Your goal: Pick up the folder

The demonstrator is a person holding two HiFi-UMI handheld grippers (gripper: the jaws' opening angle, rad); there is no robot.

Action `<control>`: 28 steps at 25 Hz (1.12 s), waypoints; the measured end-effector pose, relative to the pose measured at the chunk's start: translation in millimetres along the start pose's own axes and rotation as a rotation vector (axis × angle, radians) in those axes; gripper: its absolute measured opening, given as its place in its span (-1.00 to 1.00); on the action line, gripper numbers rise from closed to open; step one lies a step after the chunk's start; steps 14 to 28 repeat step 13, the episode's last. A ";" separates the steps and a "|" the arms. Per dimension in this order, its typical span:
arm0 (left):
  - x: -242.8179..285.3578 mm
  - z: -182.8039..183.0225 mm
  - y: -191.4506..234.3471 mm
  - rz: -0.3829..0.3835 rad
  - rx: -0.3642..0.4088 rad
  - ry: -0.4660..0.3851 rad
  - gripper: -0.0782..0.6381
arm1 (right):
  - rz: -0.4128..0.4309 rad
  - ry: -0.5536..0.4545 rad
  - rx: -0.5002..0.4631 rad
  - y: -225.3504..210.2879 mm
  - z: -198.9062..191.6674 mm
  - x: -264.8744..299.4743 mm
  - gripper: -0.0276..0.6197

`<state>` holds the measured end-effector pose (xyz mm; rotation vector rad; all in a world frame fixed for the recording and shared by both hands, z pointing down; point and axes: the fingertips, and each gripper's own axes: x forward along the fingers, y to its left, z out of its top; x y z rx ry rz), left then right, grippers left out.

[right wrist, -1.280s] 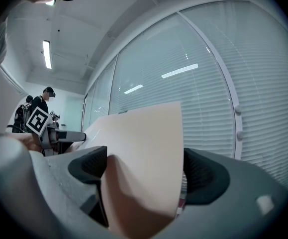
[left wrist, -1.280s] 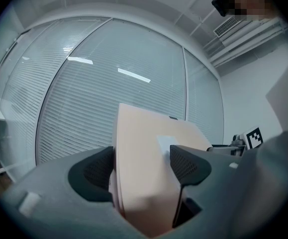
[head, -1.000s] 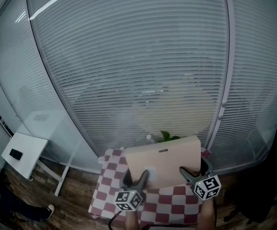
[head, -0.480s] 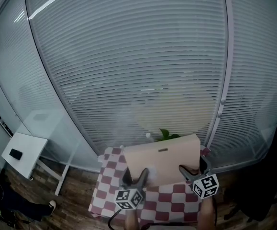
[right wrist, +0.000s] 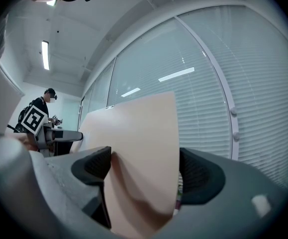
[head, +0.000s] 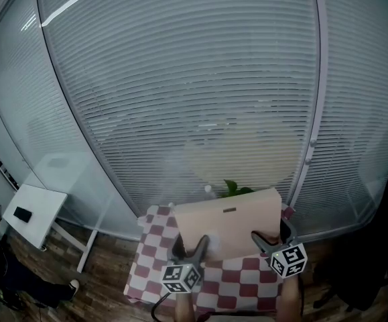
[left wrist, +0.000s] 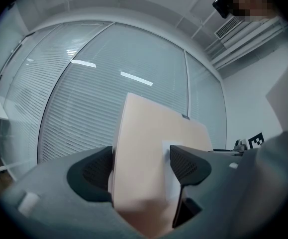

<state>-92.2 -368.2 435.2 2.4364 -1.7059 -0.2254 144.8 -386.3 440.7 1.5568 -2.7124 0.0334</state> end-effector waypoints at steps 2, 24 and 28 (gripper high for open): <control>-0.3 -1.4 -0.1 0.000 0.002 0.002 0.20 | 0.000 0.002 0.000 -0.1 -1.6 0.0 0.41; -3.7 1.4 4.3 0.007 0.016 0.001 0.20 | 0.003 0.006 -0.004 5.0 -1.1 3.7 0.41; -3.7 1.4 4.3 0.007 0.016 0.001 0.20 | 0.003 0.006 -0.004 5.0 -1.1 3.7 0.41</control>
